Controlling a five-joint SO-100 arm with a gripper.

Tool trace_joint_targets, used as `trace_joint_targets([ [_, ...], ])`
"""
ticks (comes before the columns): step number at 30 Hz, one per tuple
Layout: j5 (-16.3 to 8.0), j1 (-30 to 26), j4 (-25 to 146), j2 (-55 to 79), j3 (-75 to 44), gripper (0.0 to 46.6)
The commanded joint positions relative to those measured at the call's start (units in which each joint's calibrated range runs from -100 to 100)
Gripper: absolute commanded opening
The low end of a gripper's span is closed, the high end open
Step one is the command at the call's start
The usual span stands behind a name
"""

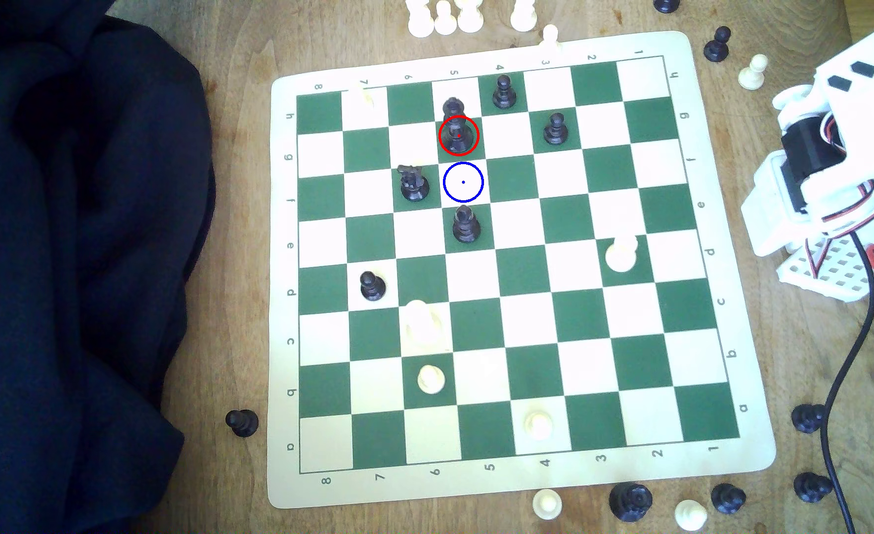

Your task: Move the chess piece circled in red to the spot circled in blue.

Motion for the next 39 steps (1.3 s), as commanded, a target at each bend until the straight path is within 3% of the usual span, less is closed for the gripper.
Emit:
trace_joint_targets([
  [1,0.3,1.9,1.9,0.1,1.0,0.2],
  [7,0.3,4.7,29.4,0.1,-0.9,0.2],
  [18,0.0,11.1,105.0,0.0,-25.9,0.2],
  [28,-0.2,14.5,136.3,1.9,-32.5,0.8],
  [30,-3.6,15.1,144.8,4.8,-34.5,0.9],
  [32,-3.6,16.0,152.1,6.6,-36.0,1.1],
  [33,-3.6,16.0,154.6,6.9,-36.3,5.5],
  [34,-3.6,15.6,155.8,7.4,-36.3,5.9],
  [37,-5.0,14.4,157.5,12.0,-36.4,4.2],
  [39,-7.6,14.3,156.3,17.6,-37.7,5.9],
])
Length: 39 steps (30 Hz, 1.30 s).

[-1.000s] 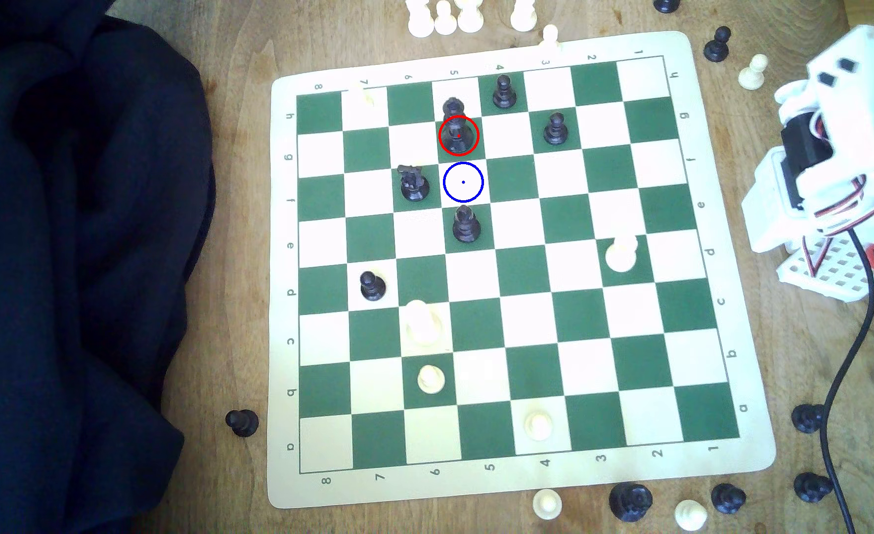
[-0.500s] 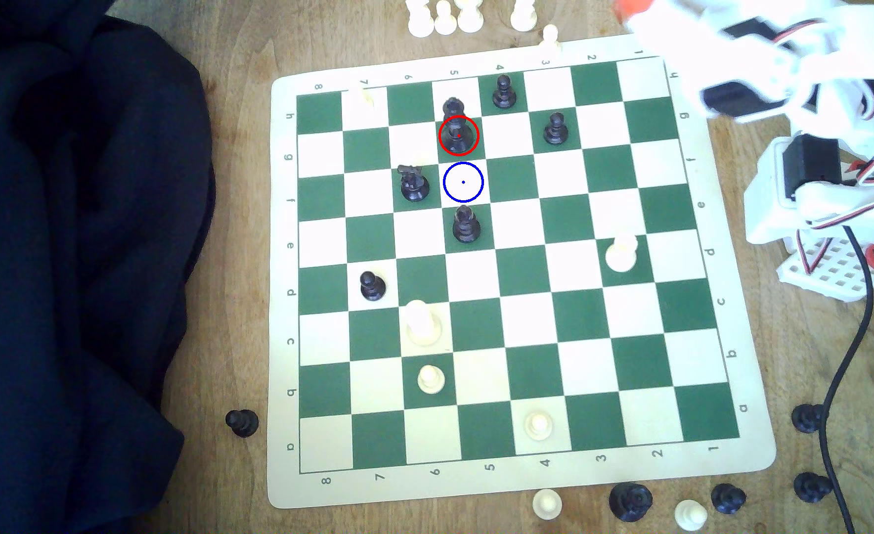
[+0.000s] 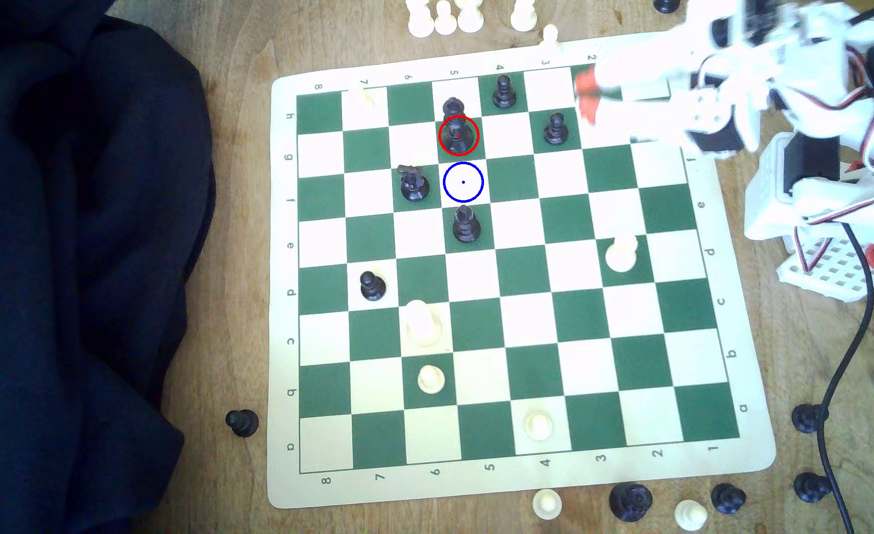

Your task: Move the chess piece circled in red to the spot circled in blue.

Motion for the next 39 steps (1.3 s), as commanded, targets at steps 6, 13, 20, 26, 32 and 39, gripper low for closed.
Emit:
trace_joint_targets([
  [6,-6.5,0.9,-5.0,19.8,-12.2,11.3],
  [13,-8.7,3.8,-6.7,37.9,-25.2,13.5],
  [20,-8.6,6.3,-7.8,52.1,-35.1,13.6],
  [26,-8.7,7.3,-9.5,63.5,-41.8,14.3],
  [32,-8.5,8.3,-10.8,70.1,-45.3,14.8],
  [39,-8.7,9.1,-14.3,76.0,-47.1,14.8],
])
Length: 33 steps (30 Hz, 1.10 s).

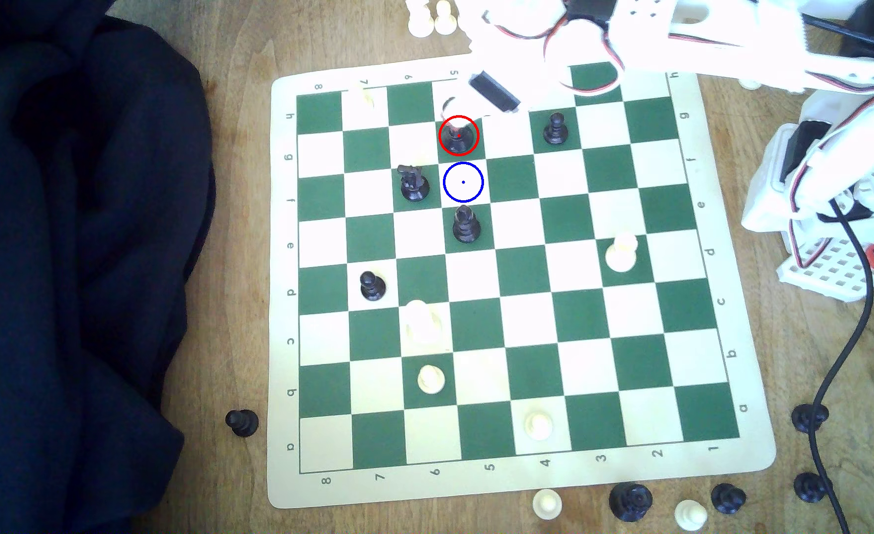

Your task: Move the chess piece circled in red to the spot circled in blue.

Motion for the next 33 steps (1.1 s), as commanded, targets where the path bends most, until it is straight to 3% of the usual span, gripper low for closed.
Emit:
trace_joint_targets([
  [1,0.0,0.4,-2.8,1.0,-5.0,14.9],
  [19,0.0,0.1,-5.0,7.6,-7.4,11.7],
  [21,0.0,0.1,-5.0,8.0,-7.9,10.4],
  [24,-0.1,-0.3,-5.0,8.3,-8.3,3.8],
  [33,0.0,-1.2,-3.2,6.6,-8.9,0.8],
])
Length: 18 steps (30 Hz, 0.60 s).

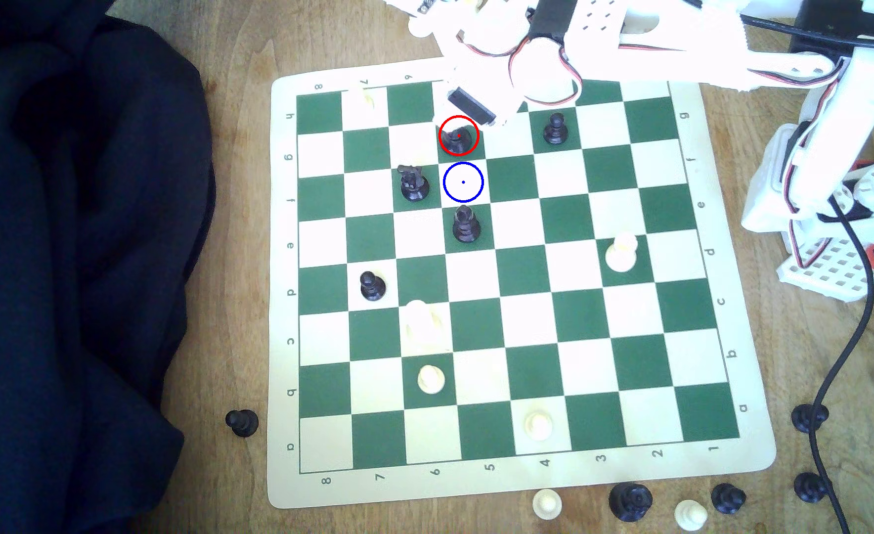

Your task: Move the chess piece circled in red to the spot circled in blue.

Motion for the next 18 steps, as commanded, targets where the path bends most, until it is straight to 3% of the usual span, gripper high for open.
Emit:
trace_joint_targets([
  [1,0.1,-0.6,1.4,-3.6,-5.6,0.8],
  [11,0.2,-0.8,7.1,-11.2,-6.8,0.8],
  [18,0.5,-4.3,7.5,-14.4,-3.0,0.8],
])
